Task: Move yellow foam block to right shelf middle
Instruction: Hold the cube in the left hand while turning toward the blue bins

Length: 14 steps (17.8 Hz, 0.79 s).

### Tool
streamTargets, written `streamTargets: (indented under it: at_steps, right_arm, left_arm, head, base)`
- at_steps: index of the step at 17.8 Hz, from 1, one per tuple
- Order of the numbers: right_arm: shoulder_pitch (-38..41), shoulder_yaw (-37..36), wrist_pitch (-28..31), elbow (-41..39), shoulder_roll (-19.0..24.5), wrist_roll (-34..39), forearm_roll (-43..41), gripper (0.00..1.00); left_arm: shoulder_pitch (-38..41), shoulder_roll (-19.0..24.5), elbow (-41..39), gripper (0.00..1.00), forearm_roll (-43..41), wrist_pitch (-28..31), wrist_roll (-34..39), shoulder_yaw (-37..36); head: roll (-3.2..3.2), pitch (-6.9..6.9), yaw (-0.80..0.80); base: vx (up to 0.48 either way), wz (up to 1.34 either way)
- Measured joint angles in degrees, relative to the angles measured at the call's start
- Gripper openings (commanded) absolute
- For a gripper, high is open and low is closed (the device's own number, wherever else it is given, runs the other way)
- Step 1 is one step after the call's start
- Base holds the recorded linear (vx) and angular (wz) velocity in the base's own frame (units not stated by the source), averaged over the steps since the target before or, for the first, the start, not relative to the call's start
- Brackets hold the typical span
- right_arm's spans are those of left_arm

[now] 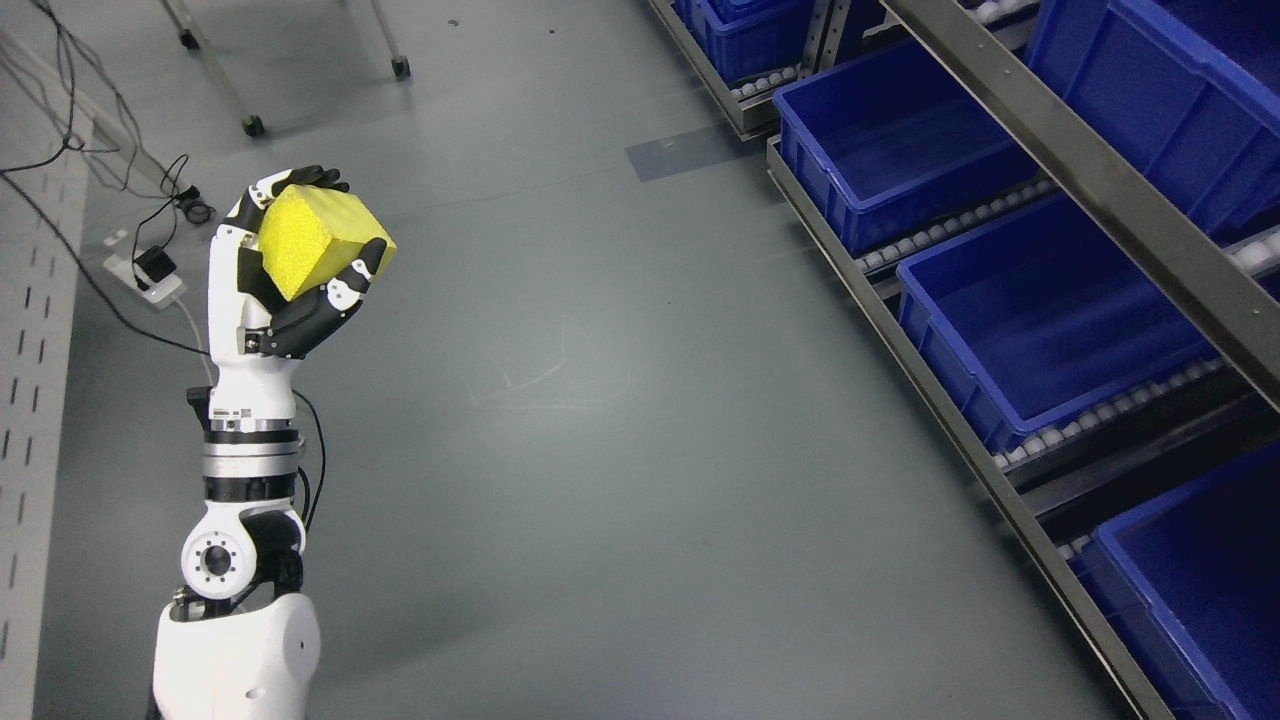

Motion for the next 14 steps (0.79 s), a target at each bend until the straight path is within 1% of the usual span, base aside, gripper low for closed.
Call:
streamTargets:
  at_steps: [4, 7, 8, 9, 14]
  right_arm:
    - [0.01, 0.00, 0.00, 0.00, 0.00, 0.00, -0.09, 1.00]
    - [0.01, 0.00, 0.00, 0.00, 0.00, 0.00, -0.05, 1.00]
    - [0.02, 0.00, 0.00, 0.00, 0.00, 0.00, 2.48, 1.00]
    - [0.02, 0.00, 0.00, 0.00, 0.00, 0.00, 3.25, 1.00]
    - [0.03, 0.00, 0.01, 0.00, 0.00, 0.00, 0.91, 1.00]
  left_arm:
    - [-0.39, 0.00, 0.00, 0.35, -0.05, 0.61, 0.00, -0.02]
    - [-0.65, 0.00, -0.01, 0.35, -0.07, 0.89, 0.00, -0.03]
    - [-0.74, 0.00, -0.01, 0.35, -0.07, 0.90, -0.10, -0.03]
    - [-0.88, 0.00, -0.03, 0.35, -0.07, 0.92, -0.30, -0.03]
    - [-1.46, 0.00, -0.30, 0.35, -0.07, 1.02, -0.80, -0.23]
  head:
    - [0.00, 0.00, 0.00]
    - [0.00, 0.00, 0.00]
    - [0.00, 0.00, 0.00]
    - [0.00, 0.00, 0.00]
    - [0.00, 0.00, 0.00]
  base:
    - [0.358, -0.41]
    - [0.287, -0.64]
    - [0.296, -0.68]
    - [0.260, -0.71]
    - [0.220, -0.69]
